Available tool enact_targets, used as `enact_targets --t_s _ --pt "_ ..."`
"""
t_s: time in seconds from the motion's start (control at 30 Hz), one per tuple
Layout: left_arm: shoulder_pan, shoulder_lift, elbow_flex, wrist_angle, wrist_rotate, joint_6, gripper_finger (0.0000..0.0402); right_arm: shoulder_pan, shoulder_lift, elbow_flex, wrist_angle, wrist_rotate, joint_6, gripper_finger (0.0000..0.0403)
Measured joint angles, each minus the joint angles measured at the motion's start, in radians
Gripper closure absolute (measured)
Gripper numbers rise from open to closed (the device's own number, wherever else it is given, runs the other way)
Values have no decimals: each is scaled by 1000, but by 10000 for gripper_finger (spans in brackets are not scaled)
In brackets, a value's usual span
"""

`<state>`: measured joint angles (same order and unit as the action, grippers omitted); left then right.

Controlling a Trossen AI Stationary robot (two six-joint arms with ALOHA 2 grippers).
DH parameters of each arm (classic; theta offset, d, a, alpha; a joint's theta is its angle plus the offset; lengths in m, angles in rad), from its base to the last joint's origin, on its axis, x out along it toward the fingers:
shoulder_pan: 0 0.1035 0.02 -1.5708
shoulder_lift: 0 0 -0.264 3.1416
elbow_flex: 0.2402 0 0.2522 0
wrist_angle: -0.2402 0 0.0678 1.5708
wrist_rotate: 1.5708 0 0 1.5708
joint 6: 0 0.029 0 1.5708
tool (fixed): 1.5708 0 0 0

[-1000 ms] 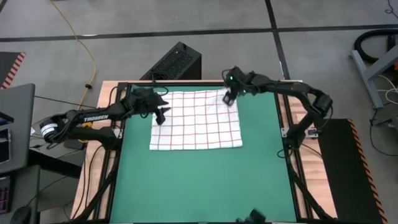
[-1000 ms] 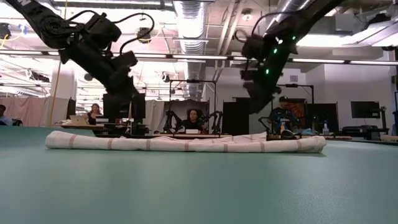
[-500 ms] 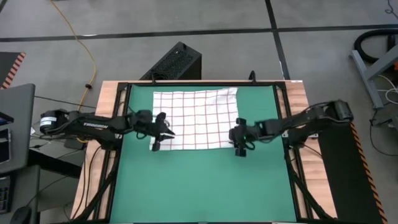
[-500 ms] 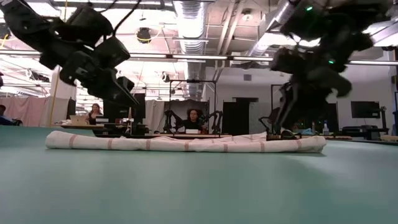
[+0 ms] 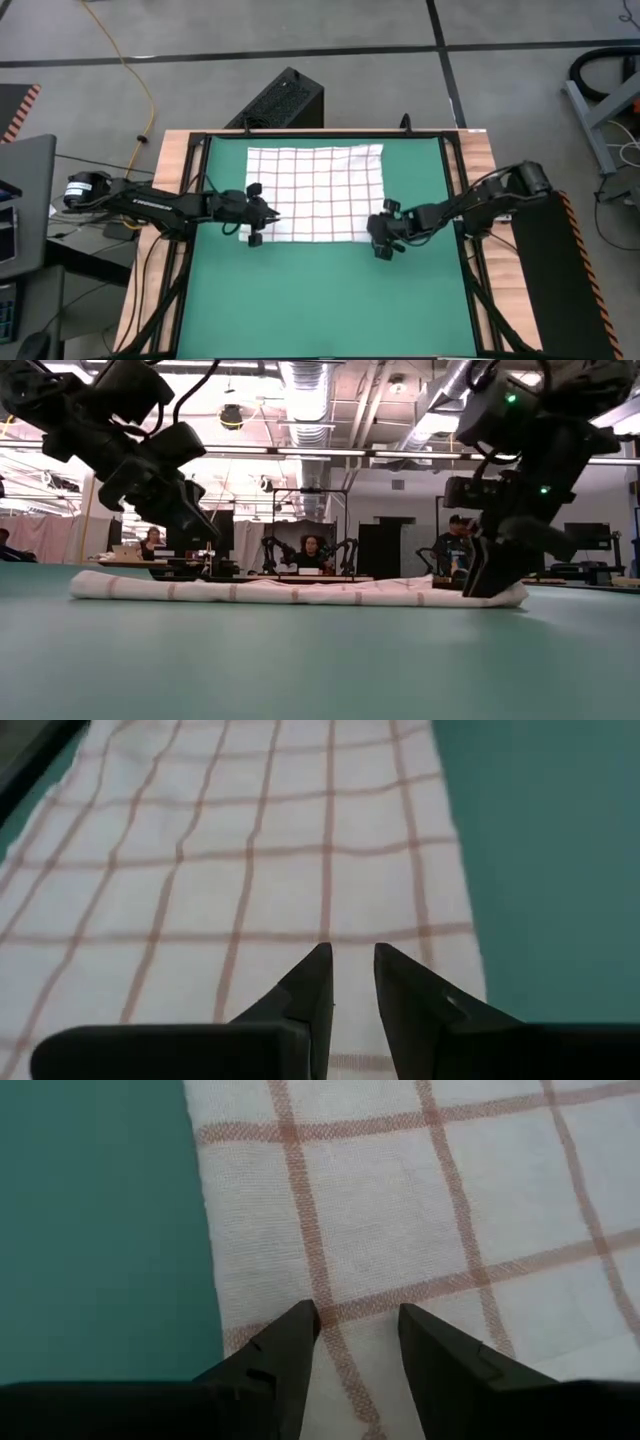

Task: Roll towel
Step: Fold the white towel

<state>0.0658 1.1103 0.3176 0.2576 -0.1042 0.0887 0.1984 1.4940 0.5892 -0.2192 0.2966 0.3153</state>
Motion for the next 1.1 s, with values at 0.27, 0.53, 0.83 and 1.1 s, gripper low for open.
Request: enact_targets --t_s 0.27,0.53,0.83,1.1 --pt "1 4 -34 -11 -42 -7 335 142 -26 -3 -69 73 89 230" --pt "-21 -5 -56 190 -50 -22 335 223 -195 40 -95 245 76 230" --pt "-59 15 -56 301 -65 -28 335 327 -221 45 -107 226 146 209" --pt "-60 112 -56 283 -64 -88 335 366 -42 44 -197 221 267 170"
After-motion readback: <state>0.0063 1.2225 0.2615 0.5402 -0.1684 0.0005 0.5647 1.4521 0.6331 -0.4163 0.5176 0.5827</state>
